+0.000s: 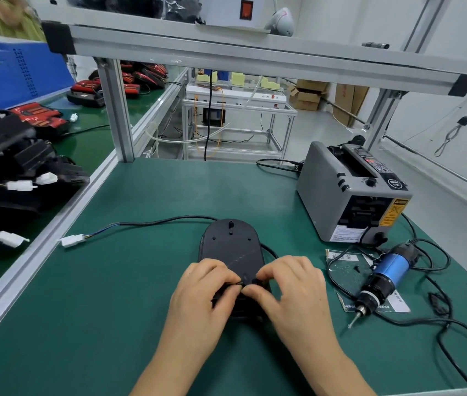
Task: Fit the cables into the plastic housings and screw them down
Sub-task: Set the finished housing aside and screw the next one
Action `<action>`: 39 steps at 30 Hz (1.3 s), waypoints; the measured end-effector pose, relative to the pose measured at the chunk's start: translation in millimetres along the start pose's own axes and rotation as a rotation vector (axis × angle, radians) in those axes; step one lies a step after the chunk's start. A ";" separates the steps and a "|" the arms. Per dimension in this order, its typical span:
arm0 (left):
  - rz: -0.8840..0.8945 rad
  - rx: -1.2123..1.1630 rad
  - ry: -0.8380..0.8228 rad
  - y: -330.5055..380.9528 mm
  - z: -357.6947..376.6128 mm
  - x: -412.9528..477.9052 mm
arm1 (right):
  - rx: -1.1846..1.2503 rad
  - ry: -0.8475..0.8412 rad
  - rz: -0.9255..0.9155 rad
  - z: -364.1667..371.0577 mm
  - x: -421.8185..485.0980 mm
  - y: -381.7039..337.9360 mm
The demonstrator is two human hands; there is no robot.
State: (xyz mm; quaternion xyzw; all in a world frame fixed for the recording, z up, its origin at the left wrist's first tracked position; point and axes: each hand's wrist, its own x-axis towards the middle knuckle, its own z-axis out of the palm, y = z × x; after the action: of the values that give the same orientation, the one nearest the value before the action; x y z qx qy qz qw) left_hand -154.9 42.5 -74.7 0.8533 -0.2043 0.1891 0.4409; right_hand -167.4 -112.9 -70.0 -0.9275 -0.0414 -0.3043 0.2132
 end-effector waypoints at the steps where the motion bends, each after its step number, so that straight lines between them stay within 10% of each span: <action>1: 0.004 -0.001 -0.003 -0.4 -0.4 0.0 | 0.005 0.003 -0.012 0.6 1.8 1.9; 25: -0.173 0.117 -0.557 -7.8 -23.5 49.0 | 0.000 0.091 -0.235 7.6 -2.6 12.7; 39: -0.427 -0.143 -0.613 -4.3 -19.2 68.5 | -0.034 0.175 -0.344 14.4 -11.1 18.3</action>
State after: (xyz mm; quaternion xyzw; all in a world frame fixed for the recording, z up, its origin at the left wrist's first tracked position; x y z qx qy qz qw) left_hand -97.6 48.3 -32.8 0.8607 -0.1569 -0.1858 0.4474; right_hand -164.7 -122.8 -93.6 -0.8803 -0.1754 -0.4163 0.1450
